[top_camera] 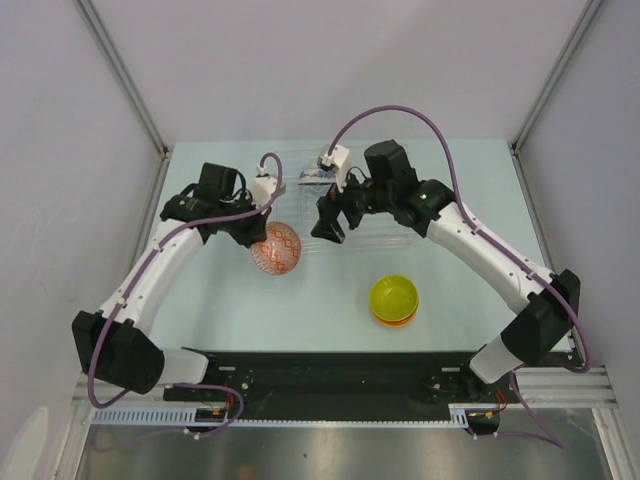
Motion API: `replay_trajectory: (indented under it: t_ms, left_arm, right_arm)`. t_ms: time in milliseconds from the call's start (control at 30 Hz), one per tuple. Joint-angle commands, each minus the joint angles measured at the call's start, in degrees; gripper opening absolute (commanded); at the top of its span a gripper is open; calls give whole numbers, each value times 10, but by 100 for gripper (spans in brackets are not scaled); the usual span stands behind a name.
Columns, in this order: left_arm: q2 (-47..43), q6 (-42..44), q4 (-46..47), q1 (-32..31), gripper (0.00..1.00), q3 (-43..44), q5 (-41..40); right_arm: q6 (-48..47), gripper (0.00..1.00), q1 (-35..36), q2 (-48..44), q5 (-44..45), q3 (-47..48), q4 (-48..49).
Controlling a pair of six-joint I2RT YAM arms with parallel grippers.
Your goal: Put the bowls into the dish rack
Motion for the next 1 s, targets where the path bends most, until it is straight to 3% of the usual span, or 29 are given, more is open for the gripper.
replay_trajectory:
  t_ms: [0,567,967]
  left_arm:
    - [19,-30,29,-9,0,45,-22]
    - [17,-54,38,-15,0,80,-8]
    - [3,-50,30,-19,0,69,0]
  right_arm:
    - [47,88,19,24,-9,37,25]
    - [70,81,56,104,18,57,55]
    - [66,70,71,126,121,58,113]
